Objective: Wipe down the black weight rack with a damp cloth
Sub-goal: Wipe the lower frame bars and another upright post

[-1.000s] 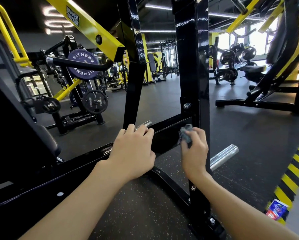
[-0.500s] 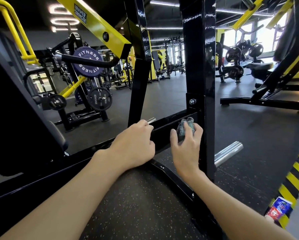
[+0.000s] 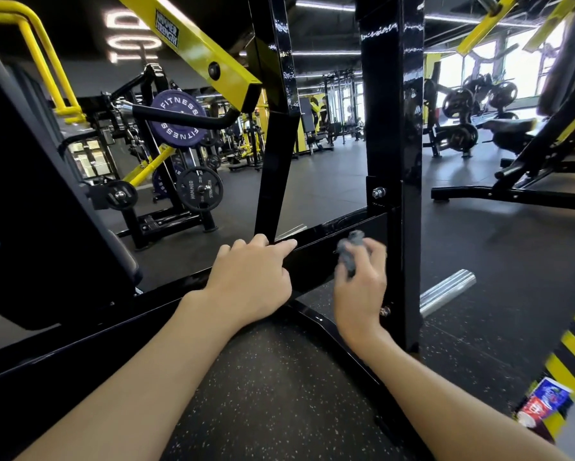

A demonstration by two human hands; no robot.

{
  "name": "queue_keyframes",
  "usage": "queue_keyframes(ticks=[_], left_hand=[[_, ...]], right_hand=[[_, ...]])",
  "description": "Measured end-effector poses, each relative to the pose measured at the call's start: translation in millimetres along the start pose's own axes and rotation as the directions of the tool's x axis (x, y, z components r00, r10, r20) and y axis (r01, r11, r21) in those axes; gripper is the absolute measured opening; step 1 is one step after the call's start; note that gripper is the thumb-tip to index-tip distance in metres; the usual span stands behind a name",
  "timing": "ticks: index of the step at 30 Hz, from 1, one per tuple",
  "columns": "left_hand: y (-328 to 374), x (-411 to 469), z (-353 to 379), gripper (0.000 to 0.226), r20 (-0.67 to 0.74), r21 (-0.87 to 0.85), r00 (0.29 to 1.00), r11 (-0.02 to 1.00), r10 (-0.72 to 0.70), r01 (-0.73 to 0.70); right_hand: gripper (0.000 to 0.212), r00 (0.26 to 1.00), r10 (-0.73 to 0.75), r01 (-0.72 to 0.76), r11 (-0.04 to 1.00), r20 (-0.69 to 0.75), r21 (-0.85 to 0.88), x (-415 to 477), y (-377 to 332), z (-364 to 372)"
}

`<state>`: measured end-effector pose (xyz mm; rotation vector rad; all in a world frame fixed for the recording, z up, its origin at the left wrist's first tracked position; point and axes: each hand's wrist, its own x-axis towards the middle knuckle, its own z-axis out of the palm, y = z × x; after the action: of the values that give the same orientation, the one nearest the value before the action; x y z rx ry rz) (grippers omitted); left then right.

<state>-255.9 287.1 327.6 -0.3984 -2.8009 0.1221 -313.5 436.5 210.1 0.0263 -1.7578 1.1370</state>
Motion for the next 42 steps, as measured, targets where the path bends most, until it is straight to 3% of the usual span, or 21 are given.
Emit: queue_keyframes(ticks=[2, 3, 6, 10, 11, 14, 15, 18, 19, 22, 26, 27, 30, 34, 38, 42], left_hand=[[0, -1, 0, 0.062, 0.010, 0.015, 1.000, 1.000, 0.003, -0.004], [-1, -1, 1, 0.062, 0.009, 0.020, 1.000, 1.000, 0.005, -0.005], [-1, -1, 2, 0.063, -0.006, 0.034, 1.000, 0.999, 0.010, -0.009], [-3, -4, 4, 0.063, -0.049, 0.037, 0.998, 0.999, 0.025, -0.023], [-4, -6, 4, 0.061, -0.058, 0.019, 0.998, 0.999, 0.028, -0.027], [-7, -9, 1, 0.055, -0.066, -0.056, 0.998, 0.998, 0.020, -0.023], [-7, -9, 0, 0.055, -0.066, -0.071, 0.998, 0.997, 0.016, -0.021], [-8, -10, -3, 0.056, -0.077, -0.081, 0.997, 0.996, 0.022, -0.028], [-9, -11, -2, 0.057, -0.077, -0.082, 0.997, 0.996, 0.024, -0.030], [-10, -13, 1, 0.060, -0.089, -0.088, 0.995, 0.995, 0.033, -0.041], [-11, -12, 3, 0.060, -0.131, -0.057, 0.991, 0.997, 0.039, -0.047], [-12, -12, 4, 0.060, -0.132, -0.055, 0.990, 0.997, 0.043, -0.050], [-12, -12, 5, 0.062, -0.133, -0.060, 0.990, 0.997, 0.042, -0.050], [-11, -15, 5, 0.058, -0.168, -0.019, 0.984, 0.998, 0.050, -0.054], [-15, -15, 4, 0.049, -0.148, -0.108, 0.989, 0.994, 0.007, -0.024], [-17, -15, 0, 0.049, -0.106, -0.194, 0.994, 0.981, -0.012, -0.008]], right_hand=[[0.025, 0.981, -0.166, 0.165, 0.986, 0.099, 0.010, -18, 5, -1], [0.025, 0.981, -0.174, 0.172, 0.985, 0.091, 0.021, -18, 10, -1], [0.022, 0.998, 0.052, -0.051, 0.998, -0.031, 0.048, -18, 6, 4], [0.027, 0.965, -0.203, 0.200, 0.979, 0.163, 0.038, -43, 3, 0], [0.025, 0.970, -0.198, 0.194, 0.980, 0.142, 0.040, -36, 9, -1], [0.021, 0.999, 0.032, -0.030, 0.998, -0.031, 0.047, -15, 4, 2], [0.023, 0.999, 0.016, -0.014, 0.999, -0.032, 0.046, -15, -2, 5], [0.028, 0.969, -0.243, 0.243, 0.970, 0.051, 0.003, -16, -8, 6], [0.028, 0.968, -0.251, 0.250, 0.968, 0.026, 0.005, -8, -7, 6], [0.026, 0.994, -0.050, 0.053, 0.998, -0.095, 0.030, 4, -13, 10], [0.027, 0.922, -0.384, 0.385, 0.923, 0.055, -0.013, -11, -10, 8], [0.026, 0.929, -0.367, 0.368, 0.930, 0.033, -0.010, -3, -7, 6], [0.024, 0.990, -0.115, 0.118, 0.993, -0.084, 0.029, 3, -13, 8], [0.023, 0.874, -0.467, 0.472, 0.881, 0.134, -0.012, -28, -6, 8], [0.021, 0.987, -0.158, 0.158, 0.987, -0.004, 0.001, -31, -4, 12], [0.018, 0.887, -0.432, 0.440, 0.898, 0.161, -0.017, -44, 2, 7]])
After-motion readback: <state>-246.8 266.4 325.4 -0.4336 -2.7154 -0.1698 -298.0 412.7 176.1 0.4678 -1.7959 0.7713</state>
